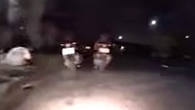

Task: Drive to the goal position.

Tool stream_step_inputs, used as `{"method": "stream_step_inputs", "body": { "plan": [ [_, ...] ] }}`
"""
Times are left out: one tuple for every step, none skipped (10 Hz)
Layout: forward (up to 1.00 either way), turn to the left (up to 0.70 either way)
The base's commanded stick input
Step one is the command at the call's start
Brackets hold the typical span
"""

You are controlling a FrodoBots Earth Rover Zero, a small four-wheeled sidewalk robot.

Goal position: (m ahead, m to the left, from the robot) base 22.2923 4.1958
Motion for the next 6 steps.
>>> {"method": "stream_step_inputs", "body": {
  "plan": [
    [0.70,-0.07],
    [0.70,-0.15],
    [0.70,-0.22],
    [0.70,-0.29],
    [0.70,-0.33],
    [0.70,-0.34]
  ]
}}
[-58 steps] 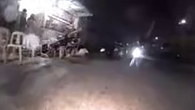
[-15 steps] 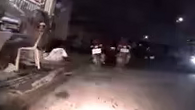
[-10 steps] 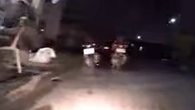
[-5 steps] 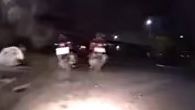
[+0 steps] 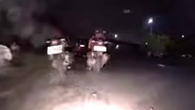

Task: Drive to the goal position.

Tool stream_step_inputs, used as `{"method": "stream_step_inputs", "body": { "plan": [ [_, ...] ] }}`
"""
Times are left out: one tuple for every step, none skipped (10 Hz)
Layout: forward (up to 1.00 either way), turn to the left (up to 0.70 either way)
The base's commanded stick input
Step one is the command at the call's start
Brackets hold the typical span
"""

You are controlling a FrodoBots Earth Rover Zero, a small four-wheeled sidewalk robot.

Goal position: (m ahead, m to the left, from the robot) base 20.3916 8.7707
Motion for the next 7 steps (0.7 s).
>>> {"method": "stream_step_inputs", "body": {
  "plan": [
    [0.70,-0.34],
    [0.70,-0.34],
    [0.70,-0.34],
    [0.70,-0.33],
    [0.70,-0.23],
    [0.70,-0.21],
    [0.70,-0.20]
  ]
}}
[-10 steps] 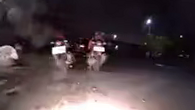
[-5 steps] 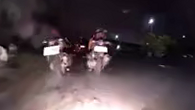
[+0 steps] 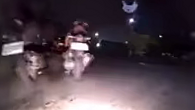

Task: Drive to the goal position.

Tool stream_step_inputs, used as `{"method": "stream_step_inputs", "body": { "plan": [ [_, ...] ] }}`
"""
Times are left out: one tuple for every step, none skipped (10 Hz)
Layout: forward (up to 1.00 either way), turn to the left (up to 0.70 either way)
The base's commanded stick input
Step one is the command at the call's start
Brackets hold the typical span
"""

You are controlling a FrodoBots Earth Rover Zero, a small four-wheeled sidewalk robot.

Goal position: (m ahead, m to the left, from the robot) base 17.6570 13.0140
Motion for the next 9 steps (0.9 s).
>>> {"method": "stream_step_inputs", "body": {
  "plan": [
    [0.70,-0.18],
    [0.70,-0.13],
    [0.70,0.00],
    [0.70,0.00],
    [0.70,0.00],
    [0.70,0.00],
    [0.70,0.00],
    [0.70,0.00],
    [0.70,-0.08]
  ]
}}
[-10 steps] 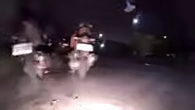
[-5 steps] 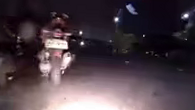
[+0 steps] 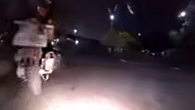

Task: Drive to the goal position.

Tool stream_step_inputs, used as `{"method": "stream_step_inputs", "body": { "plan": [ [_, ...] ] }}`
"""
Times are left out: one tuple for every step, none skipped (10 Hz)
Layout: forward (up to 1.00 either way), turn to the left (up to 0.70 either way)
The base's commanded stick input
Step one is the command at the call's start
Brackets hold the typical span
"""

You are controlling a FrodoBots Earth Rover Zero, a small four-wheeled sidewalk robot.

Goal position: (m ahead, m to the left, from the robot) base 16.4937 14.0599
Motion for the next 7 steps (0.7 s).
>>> {"method": "stream_step_inputs", "body": {
  "plan": [
    [0.70,-0.19],
    [0.70,-0.31],
    [0.70,-0.03],
    [0.70,0.00],
    [0.70,0.00],
    [0.70,0.00],
    [0.70,0.00]
  ]
}}
